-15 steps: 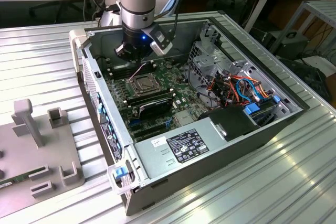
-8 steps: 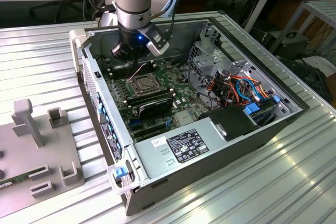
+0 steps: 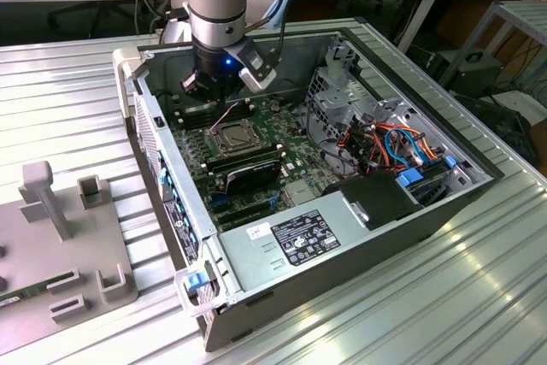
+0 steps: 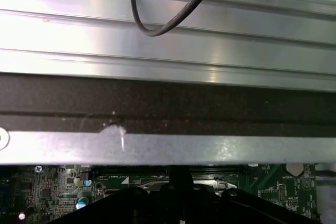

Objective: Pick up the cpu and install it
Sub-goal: 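Install the first cpu locking lever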

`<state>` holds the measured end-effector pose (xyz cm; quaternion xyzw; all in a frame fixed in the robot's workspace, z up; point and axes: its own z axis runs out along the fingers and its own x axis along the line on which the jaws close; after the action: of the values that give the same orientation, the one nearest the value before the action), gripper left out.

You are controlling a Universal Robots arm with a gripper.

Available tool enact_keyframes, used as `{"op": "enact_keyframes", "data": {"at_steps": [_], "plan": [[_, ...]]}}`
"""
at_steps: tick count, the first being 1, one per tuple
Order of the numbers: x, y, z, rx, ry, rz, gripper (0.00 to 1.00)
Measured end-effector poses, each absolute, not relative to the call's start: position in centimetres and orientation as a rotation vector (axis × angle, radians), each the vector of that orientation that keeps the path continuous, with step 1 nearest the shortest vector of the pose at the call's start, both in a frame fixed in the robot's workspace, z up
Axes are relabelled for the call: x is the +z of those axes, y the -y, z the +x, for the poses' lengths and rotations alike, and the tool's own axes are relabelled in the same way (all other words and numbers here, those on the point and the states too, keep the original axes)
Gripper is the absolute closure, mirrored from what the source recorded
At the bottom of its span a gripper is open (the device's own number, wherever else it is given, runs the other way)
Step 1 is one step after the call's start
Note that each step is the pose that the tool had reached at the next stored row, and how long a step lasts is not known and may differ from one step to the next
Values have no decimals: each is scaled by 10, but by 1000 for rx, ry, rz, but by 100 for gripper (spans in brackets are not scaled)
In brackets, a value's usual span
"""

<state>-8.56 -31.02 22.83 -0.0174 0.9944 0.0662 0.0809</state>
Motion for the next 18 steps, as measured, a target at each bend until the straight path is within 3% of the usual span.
{"op": "enact_keyframes", "data": {"at_steps": [18], "plan": [[228, 310, -89, 196, -2972, -49, 89]]}}
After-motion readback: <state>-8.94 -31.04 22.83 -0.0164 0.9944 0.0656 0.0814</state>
